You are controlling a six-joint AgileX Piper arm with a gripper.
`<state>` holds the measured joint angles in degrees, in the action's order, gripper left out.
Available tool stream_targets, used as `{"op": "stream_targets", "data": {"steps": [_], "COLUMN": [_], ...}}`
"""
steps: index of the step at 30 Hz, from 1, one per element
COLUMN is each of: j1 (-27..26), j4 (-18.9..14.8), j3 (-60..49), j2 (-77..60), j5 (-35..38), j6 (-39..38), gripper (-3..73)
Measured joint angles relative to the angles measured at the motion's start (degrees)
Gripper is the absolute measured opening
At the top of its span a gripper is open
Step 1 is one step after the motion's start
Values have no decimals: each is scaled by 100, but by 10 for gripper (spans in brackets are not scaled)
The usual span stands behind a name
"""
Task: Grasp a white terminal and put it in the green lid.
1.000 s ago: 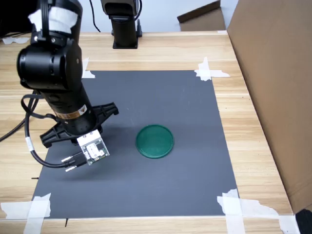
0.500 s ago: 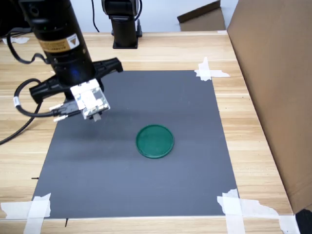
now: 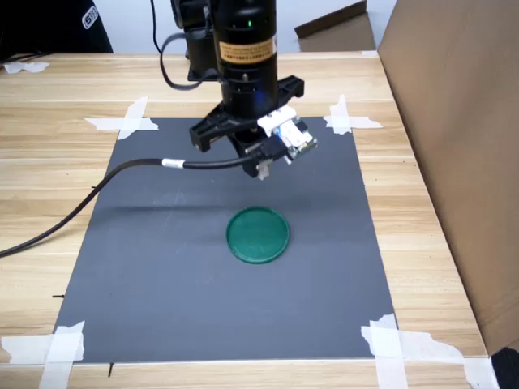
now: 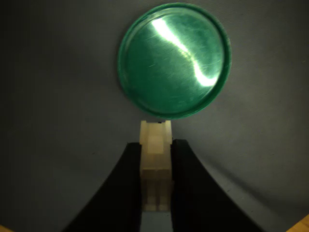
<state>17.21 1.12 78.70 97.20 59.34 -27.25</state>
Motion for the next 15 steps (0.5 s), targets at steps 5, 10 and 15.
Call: {"op": "stream_targets", "data": {"steps": [5,10,15], "j1": [12,12,12], "j4": [370,452,513], "j3": [680,758,759], "j2": [857,1319,1648], "j5": [64,101,-137], "j6": [217,217,222], "gripper": [86,86,86]}}
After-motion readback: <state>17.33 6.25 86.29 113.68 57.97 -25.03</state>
